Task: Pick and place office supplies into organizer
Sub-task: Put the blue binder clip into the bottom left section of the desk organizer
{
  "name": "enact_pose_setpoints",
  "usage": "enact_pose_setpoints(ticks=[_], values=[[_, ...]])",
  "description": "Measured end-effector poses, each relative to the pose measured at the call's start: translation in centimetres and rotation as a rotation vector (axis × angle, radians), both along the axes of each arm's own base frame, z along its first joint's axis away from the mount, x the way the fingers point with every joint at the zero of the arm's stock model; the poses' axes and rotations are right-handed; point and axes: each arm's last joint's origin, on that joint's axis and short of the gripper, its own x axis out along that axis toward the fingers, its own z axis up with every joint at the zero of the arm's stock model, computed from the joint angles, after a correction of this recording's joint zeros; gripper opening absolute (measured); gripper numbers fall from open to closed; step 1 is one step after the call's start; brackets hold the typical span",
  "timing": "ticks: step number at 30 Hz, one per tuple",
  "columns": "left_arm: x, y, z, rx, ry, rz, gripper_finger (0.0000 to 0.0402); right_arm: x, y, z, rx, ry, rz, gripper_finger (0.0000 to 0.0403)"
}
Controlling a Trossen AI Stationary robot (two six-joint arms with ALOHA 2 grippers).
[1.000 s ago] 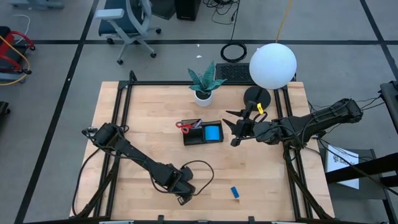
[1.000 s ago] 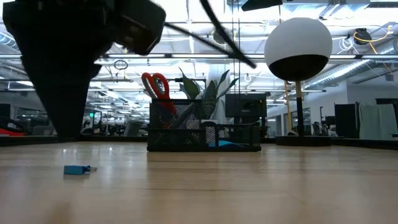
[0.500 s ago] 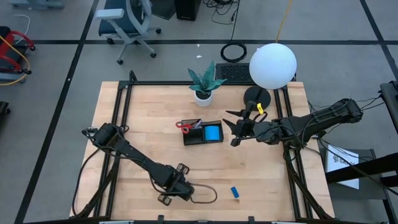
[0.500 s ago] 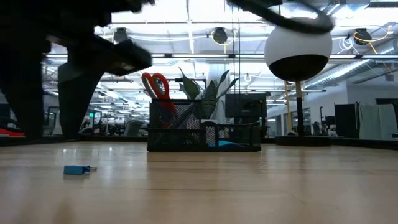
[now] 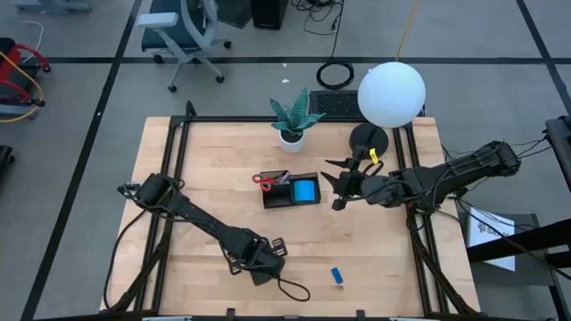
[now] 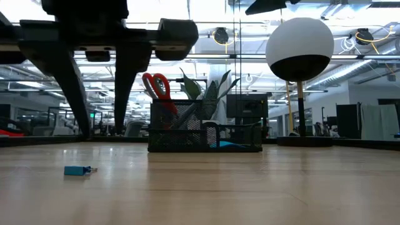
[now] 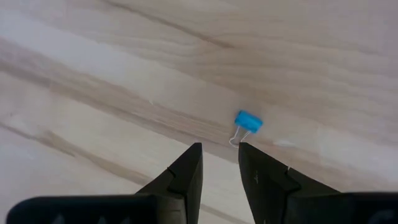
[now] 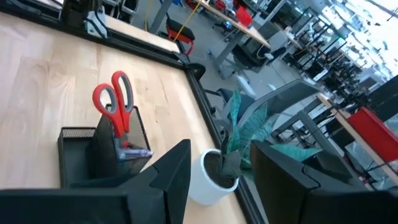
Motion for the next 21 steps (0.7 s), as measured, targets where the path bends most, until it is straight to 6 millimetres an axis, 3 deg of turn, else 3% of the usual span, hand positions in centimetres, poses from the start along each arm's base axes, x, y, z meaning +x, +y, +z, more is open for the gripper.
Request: enact_pose_setpoints(ticks=[13, 21], values=[[-0.6, -0.8, 0.0, -0.020, 0.020, -0.167, 0.0113, 0.0, 0.4, -0.5, 0.136, 0.022, 0.134, 0.0155], [-1.9, -1.4, -1.5, 0.012, 0.039, -0.312, 0.0113, 0.4, 0.5, 0.2, 0.140, -0.056, 0.145, 0.0155]])
